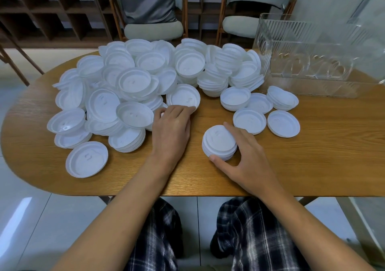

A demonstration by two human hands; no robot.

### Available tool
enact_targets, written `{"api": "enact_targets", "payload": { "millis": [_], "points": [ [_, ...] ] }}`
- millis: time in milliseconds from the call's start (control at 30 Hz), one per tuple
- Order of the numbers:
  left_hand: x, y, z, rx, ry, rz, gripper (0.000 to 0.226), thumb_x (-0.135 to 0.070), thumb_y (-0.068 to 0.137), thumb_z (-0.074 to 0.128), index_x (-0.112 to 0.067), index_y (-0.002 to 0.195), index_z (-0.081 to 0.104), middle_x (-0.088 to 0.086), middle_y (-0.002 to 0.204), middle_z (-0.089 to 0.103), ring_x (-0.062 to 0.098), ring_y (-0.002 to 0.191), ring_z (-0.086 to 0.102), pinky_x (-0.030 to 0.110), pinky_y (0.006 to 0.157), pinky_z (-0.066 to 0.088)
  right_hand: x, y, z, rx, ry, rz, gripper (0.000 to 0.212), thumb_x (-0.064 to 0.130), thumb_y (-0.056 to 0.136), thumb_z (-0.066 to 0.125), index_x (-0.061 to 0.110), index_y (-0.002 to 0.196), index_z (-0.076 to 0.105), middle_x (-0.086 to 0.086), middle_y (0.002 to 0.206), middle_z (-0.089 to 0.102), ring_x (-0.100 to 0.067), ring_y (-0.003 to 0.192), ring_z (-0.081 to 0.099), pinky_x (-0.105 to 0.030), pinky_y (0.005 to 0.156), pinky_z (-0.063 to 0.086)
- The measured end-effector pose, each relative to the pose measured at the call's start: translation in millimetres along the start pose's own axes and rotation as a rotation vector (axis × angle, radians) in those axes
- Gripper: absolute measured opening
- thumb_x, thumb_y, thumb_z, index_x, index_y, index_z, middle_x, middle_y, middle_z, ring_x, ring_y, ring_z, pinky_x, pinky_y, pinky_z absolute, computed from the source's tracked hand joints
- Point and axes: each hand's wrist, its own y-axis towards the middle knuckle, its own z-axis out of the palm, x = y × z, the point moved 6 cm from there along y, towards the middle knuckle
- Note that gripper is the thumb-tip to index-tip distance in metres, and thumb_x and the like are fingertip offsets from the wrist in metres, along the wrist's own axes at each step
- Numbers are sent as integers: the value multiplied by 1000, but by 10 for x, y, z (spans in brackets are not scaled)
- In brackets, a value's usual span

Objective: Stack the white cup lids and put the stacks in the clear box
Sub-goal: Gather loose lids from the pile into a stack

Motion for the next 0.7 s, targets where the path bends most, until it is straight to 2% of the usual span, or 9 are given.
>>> {"api": "enact_targets", "payload": {
  "millis": [133,300,367,467,567,633,700],
  "points": [
    [-23,-16,-41,-41,-64,28,18,-4,96,72,-12,111,77,2,100,77,26,96,72,39,90,46,6,20,-1,13,27,4,84,51,85,80,23,155,42,11,149,47,-3,141,39,-8,111,25],
    [28,-37,-121,-47,-198,-76,14,-5,91,77,-8,104,74,3,95,70,20,84,66,38,66,55,75,173,-3,48,34,-12,83,48,81,85,21,150,47,11,140,51,-2,132,44,-18,109,36],
    [30,-48,-156,-58,-233,-101,14,-7,89,81,-8,98,71,1,90,65,14,79,61,35,62,54,91,226,28,47,50,-14,83,47,80,86,20,149,49,11,139,52,-2,131,46,-14,108,36],
    [16,-48,-198,-68,-295,-110,20,-16,88,85,-7,92,68,0,85,62,9,77,54,33,63,50,96,240,51,32,72,-20,82,47,81,86,21,149,49,11,139,53,-3,131,47,-8,105,33],
    [-12,-48,-252,-95,-367,-124,24,-19,88,85,-4,92,68,3,84,63,13,76,57,30,68,50,94,229,50,31,93,-24,86,45,81,86,25,154,44,13,143,51,0,134,44,-6,107,30],
    [-48,-67,-306,-124,-419,-133,22,-16,90,84,-2,99,69,6,88,65,15,79,61,31,72,54,96,227,50,29,109,-27,90,43,81,86,28,157,40,15,147,49,3,136,42,-3,107,27],
    [-64,-89,-354,-131,-495,-180,25,-13,94,79,-1,114,68,8,97,66,15,88,64,31,73,59,96,230,45,23,112,-33,91,41,81,86,29,157,38,17,149,48,5,137,41,-1,107,26]
  ]
}}
